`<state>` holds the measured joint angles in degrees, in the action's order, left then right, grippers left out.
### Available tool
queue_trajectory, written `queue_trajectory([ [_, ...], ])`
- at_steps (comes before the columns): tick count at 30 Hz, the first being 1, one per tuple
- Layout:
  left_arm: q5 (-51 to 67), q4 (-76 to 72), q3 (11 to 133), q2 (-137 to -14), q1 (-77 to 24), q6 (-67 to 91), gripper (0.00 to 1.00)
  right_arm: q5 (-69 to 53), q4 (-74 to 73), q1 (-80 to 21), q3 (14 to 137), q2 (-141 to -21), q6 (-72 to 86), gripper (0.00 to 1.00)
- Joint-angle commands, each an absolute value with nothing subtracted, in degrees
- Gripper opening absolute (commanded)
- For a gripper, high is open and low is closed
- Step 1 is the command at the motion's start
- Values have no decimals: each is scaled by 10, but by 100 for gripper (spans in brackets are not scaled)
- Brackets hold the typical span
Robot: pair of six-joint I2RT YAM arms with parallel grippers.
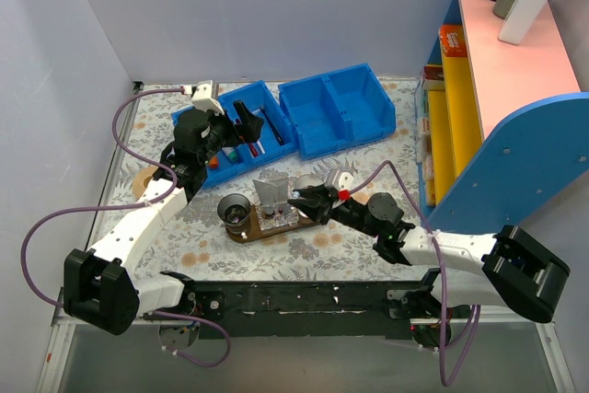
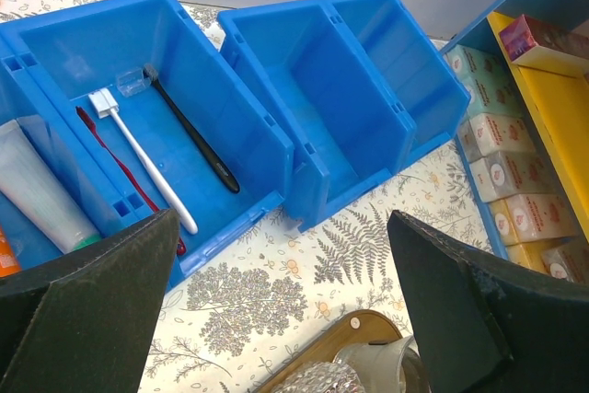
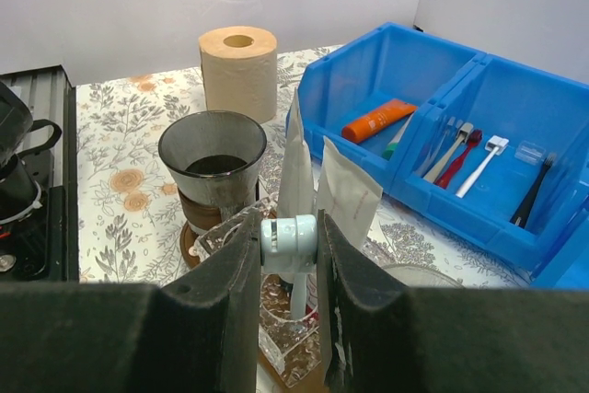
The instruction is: Prepare toiletry sets of a toothbrush and toothpaste on the tray
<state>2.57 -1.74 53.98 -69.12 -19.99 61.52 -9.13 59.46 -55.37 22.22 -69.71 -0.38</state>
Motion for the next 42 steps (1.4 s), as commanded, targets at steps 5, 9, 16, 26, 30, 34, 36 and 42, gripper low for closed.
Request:
queue_trajectory([
  [5, 38, -26, 538, -693, -198, 614, 98, -77, 592, -562, 207, -673, -4, 24],
  [9, 40, -27, 538, -693, -198, 614, 98, -75, 582, -565, 207, -668, -4, 29],
  [16, 42, -28, 537, -693, -198, 617, 98, -68, 572, -569, 205, -663, -4, 37],
  [26, 47, -29, 537, -693, -198, 620, 98, -55, 563, -576, 200, -653, -4, 41],
  [30, 49, -30, 537, -694, -198, 621, 98, -52, 557, -577, 199, -650, -4, 41],
  [34, 49, -29, 537, -696, -198, 621, 98, -49, 548, -578, 201, -643, -4, 42],
  [36, 50, -30, 537, -695, -198, 621, 98, -47, 542, -578, 205, -636, -4, 43],
  [42, 48, -30, 535, -694, -198, 621, 98, -41, 528, -578, 211, -613, -4, 45],
])
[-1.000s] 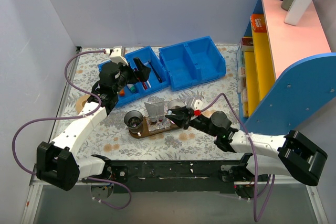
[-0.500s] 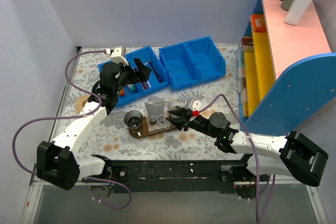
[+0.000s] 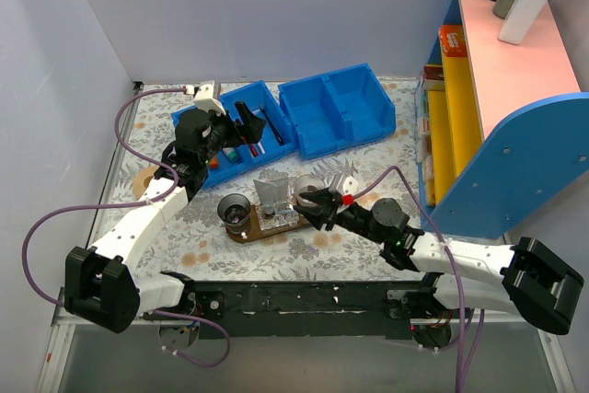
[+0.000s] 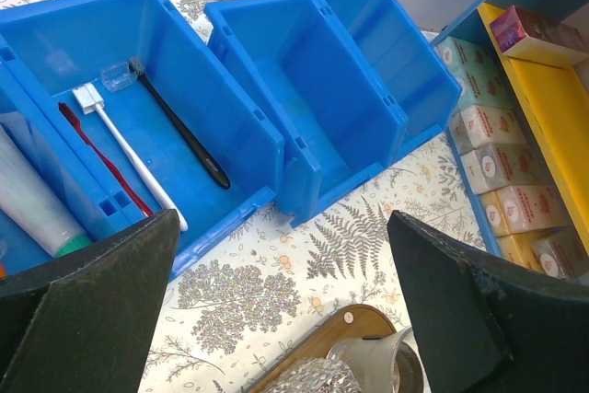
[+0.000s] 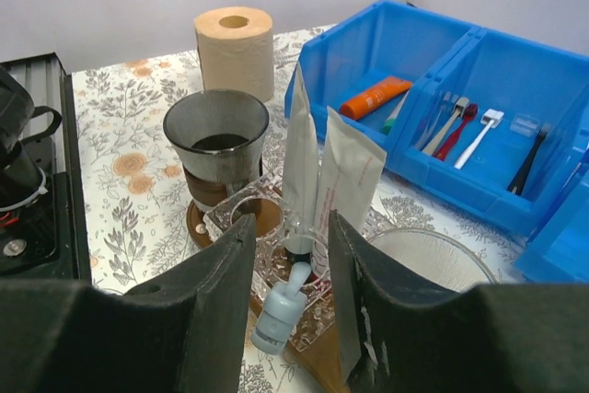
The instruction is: Prepare toiletry sets of a toothbrush and toothpaste on the tray
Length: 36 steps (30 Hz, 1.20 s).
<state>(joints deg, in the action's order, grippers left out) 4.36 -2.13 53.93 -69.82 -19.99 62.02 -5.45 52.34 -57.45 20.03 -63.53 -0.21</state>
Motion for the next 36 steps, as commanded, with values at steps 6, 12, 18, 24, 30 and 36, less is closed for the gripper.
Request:
queue_trajectory([
  [6, 46, -30, 537, -693, -198, 621, 98, -40, 520, -578, 216, -599, 17, 52],
  [12, 40, -28, 537, -691, -198, 618, 98, -29, 507, -578, 222, -578, 38, 57],
  [18, 36, -26, 537, -686, -198, 614, 98, 31, 448, -572, 247, -550, 57, 61],
  [24, 27, -24, 539, -690, -198, 610, 98, 32, 361, -502, 277, -501, 86, 62],
  [30, 7, -11, 555, -715, -199, 595, 96, -100, 275, -342, 317, -492, 130, 61],
  [36, -16, 19, 626, -797, -198, 645, 89, -165, 237, -230, 344, -509, 144, 59],
])
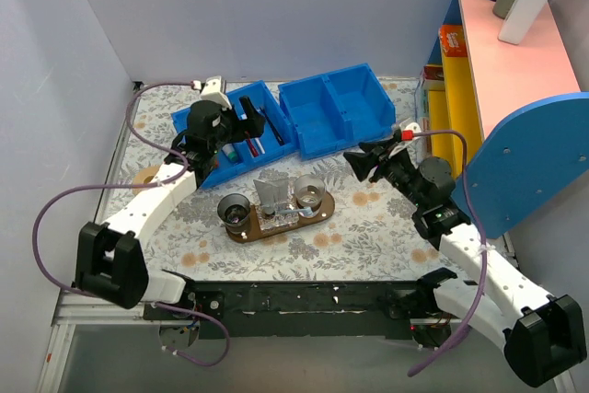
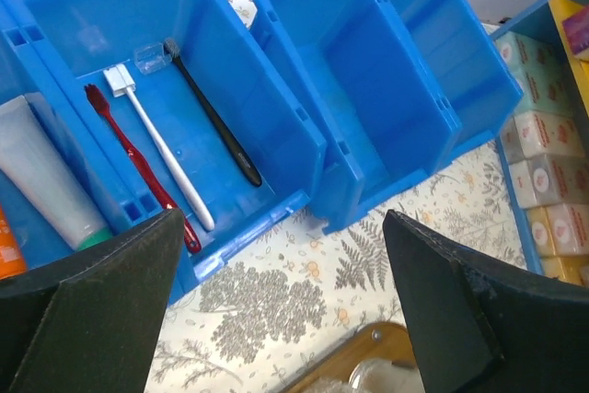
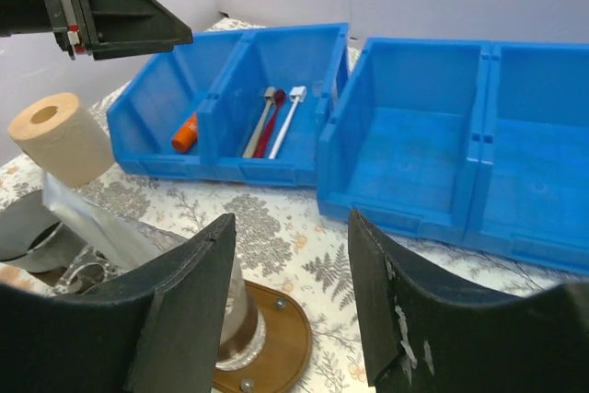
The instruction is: Prepare toiletry sets of a toothbrush and toothpaste on the tray
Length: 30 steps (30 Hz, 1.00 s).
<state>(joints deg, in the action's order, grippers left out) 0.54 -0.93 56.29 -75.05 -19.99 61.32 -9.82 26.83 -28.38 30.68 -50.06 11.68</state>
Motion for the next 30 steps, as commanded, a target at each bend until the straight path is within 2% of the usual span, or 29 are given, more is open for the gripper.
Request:
queue_trajectory([
  [1, -18, 24, 642, -814, -199, 658, 88, -174, 233, -217, 359, -512, 147, 59],
  [5, -26, 68, 744, -947, -192, 721, 76, -202, 197, -156, 413, -558, 143, 57],
  [9, -35, 119, 857, -1046, -180, 771, 59, -205, 154, -127, 470, -596, 133, 55],
  [11, -42, 164, 920, -1077, -179, 786, 56, -207, 126, -121, 496, -614, 126, 54],
  [13, -42, 191, 957, -1119, -179, 791, 48, -209, 101, -120, 535, -625, 122, 53],
  [20, -76, 334, 1114, -1213, -177, 825, 40, -181, 12, -117, 609, -612, 162, 53],
  [24, -100, 357, 1106, -1227, -175, 845, 36, -157, -37, -117, 618, -592, 186, 53],
  [30, -73, 330, 1069, -1243, -179, 862, 34, -138, -119, -117, 653, -586, 185, 53],
])
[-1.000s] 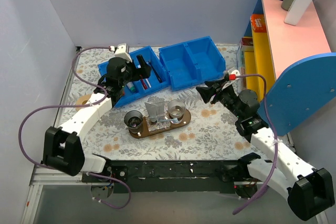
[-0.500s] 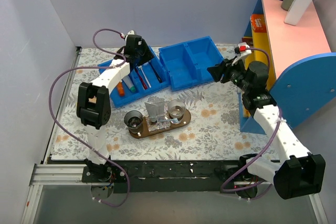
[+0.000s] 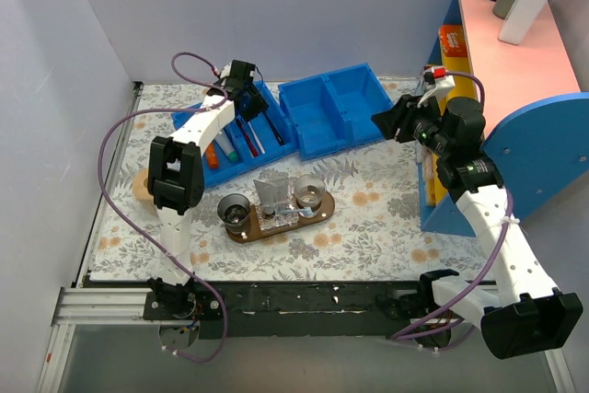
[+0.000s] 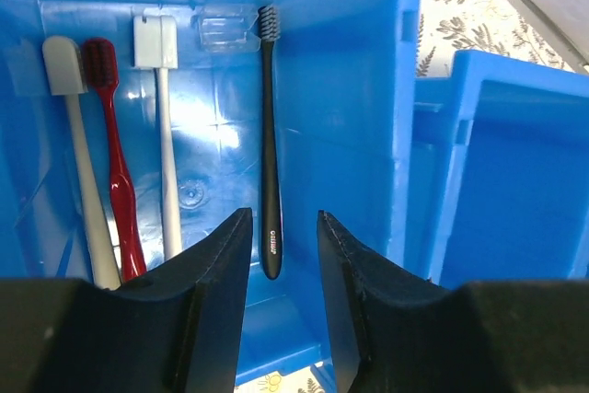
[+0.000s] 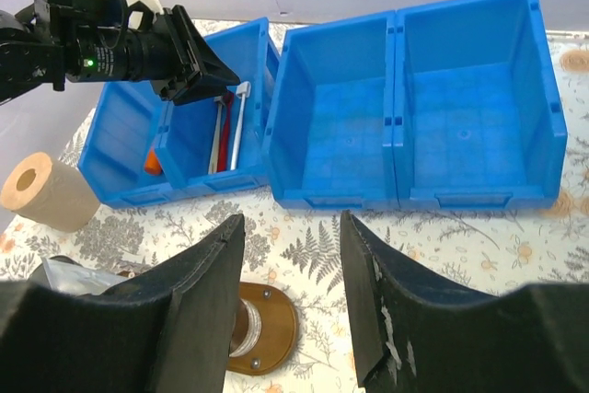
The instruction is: Prepare toiletry sets of a toothbrush and toothpaste on the tray
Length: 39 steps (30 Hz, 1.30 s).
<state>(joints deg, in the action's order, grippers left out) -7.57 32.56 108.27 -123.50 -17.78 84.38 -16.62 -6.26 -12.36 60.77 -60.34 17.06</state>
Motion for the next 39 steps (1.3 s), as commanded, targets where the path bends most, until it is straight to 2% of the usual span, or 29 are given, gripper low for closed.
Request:
queue_trajectory([
  [1, -64, 329, 1074, -1248, -180, 863, 34, -137, -126, -116, 657, -587, 186, 52],
  [8, -85, 339, 1091, -1290, -181, 861, 31, -129, -144, -117, 643, -584, 195, 52],
  [21, -180, 381, 1128, -1315, -194, 831, 34, -183, -134, -117, 635, -612, 191, 52],
  [39, -202, 403, 1146, -1340, -200, 813, 34, -208, -130, -116, 639, -625, 185, 51],
])
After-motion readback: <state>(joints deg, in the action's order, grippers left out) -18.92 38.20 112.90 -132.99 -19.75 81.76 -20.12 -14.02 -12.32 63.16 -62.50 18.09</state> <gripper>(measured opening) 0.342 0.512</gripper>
